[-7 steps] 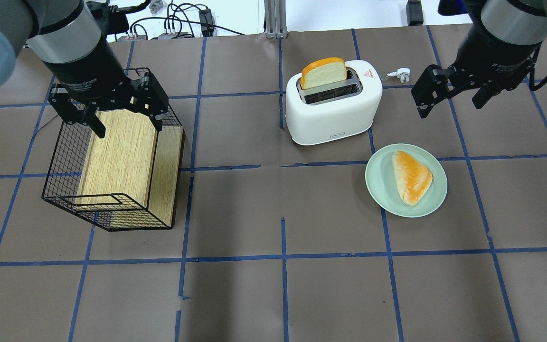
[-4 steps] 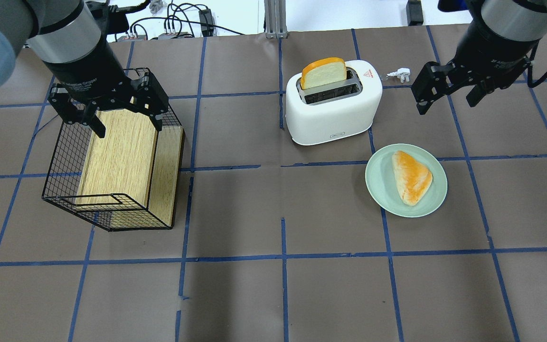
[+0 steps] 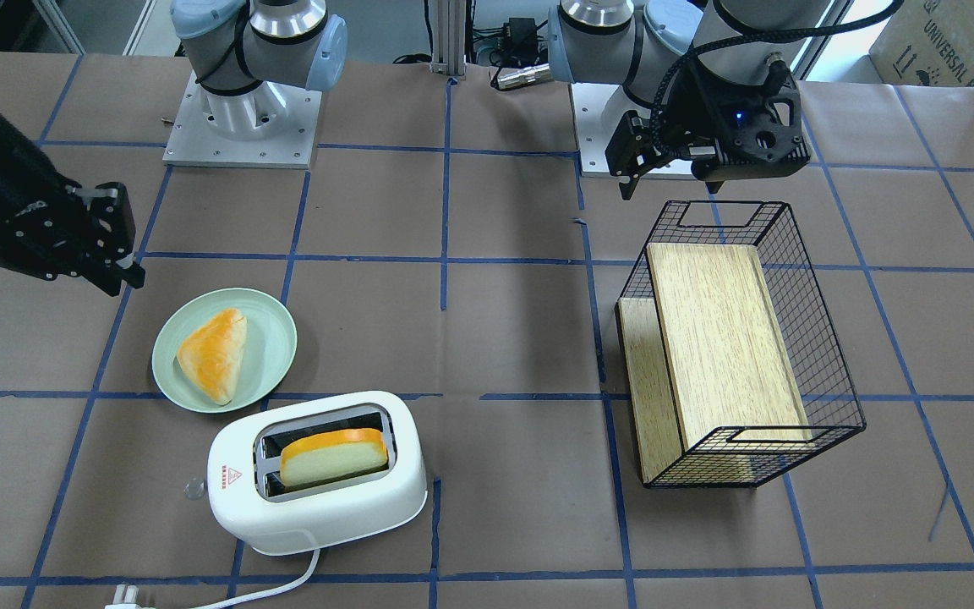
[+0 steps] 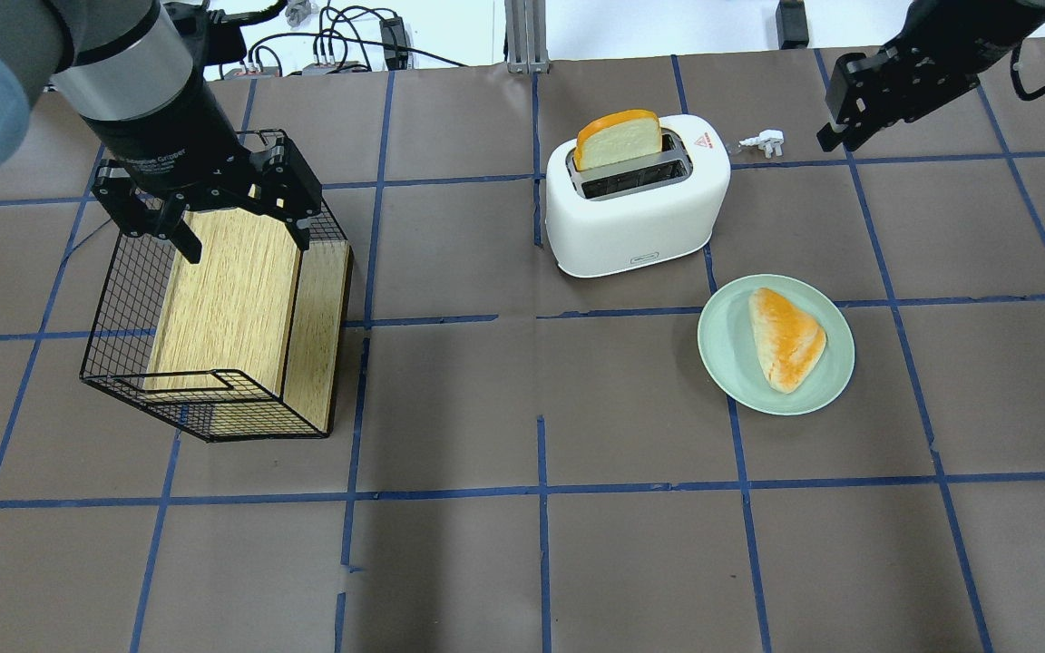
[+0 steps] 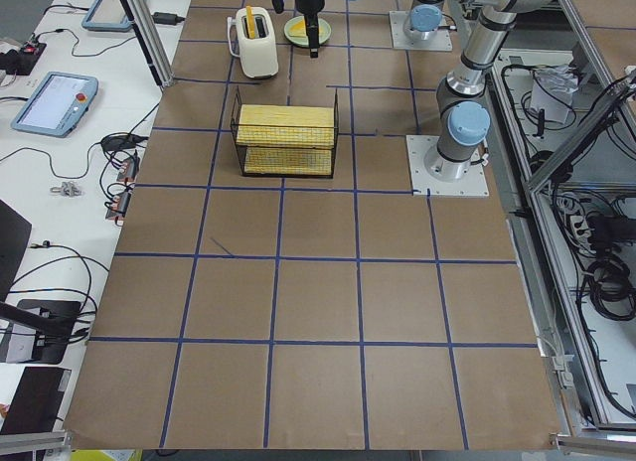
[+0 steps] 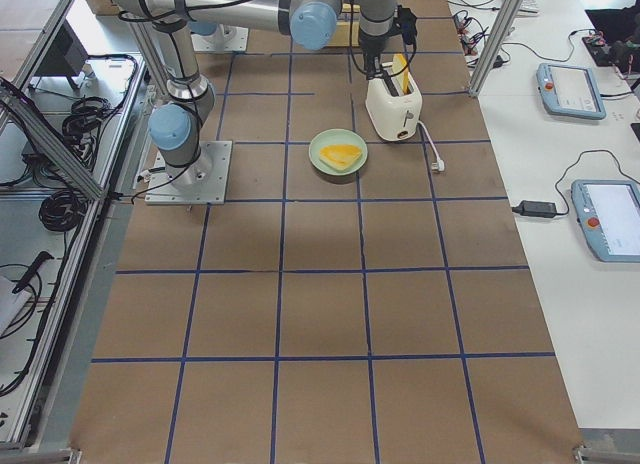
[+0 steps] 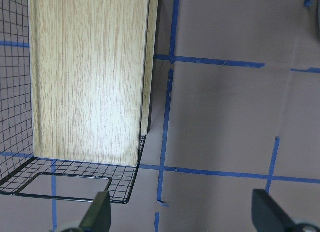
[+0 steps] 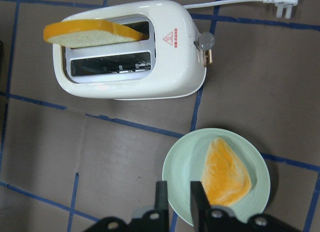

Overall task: Press toaster with right arm
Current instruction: 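Move the right gripper from above the plate toward the toaster's gold lever, then lower the right gripper onto the top of the toaster's gold lever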

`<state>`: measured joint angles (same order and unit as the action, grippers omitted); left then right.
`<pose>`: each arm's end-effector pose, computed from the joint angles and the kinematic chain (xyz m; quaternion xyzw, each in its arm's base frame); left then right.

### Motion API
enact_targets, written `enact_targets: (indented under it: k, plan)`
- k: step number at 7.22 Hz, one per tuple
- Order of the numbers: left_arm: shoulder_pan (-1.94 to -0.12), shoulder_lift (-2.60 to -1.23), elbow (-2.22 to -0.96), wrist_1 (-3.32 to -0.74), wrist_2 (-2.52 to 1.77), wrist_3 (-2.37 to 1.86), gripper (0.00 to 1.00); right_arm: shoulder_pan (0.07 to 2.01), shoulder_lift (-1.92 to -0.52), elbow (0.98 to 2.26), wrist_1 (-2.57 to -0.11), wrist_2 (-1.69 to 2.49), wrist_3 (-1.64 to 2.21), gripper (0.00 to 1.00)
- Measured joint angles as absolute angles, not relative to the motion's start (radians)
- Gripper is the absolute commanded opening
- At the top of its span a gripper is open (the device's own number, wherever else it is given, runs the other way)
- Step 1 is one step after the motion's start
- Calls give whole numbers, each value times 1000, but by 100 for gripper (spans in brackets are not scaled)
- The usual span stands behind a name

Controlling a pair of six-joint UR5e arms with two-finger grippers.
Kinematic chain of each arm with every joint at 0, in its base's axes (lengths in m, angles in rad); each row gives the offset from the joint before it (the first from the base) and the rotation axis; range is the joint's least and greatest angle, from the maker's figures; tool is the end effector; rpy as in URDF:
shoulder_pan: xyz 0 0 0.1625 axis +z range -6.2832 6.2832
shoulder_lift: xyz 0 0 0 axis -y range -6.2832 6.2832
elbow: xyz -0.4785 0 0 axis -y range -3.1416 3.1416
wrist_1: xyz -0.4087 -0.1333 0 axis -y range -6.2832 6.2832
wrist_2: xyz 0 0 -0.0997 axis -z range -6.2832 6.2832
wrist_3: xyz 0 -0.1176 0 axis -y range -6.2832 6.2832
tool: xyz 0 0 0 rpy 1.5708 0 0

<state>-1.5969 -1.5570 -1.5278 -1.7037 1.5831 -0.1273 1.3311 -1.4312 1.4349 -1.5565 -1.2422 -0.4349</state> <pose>-0.1446 -0.4883 0.5393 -0.0503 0.9980 0.0375 0.0090 0.0303 -0.5972 0.5217 -0.0947 0.9819 -0.0458 0.1573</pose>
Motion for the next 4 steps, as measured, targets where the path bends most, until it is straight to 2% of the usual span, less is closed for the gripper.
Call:
enact_targets:
  k: [4]
  plan:
    - [-1597, -1557, -1528, -1704, 1583, -127, 100, 1322, -1200, 1340, -1556, -1130, -481, 4]
